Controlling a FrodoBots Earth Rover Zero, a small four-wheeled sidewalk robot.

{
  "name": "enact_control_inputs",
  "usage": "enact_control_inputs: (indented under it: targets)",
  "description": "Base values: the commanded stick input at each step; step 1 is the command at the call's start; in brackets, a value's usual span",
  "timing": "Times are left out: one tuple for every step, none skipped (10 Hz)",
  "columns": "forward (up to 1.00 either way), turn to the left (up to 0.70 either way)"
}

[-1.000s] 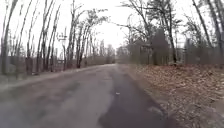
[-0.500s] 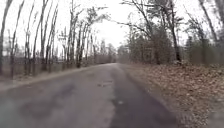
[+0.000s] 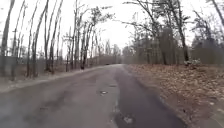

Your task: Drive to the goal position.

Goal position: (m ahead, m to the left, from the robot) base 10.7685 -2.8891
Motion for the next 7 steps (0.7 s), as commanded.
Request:
enact_control_inputs:
  targets:
    - [1.0,0.0]
    - [1.0,0.0]
    - [1.0,0.0]
    - [1.0,0.0]
    - [1.0,0.0]
    - [1.0,0.0]
    - [1.0,0.0]
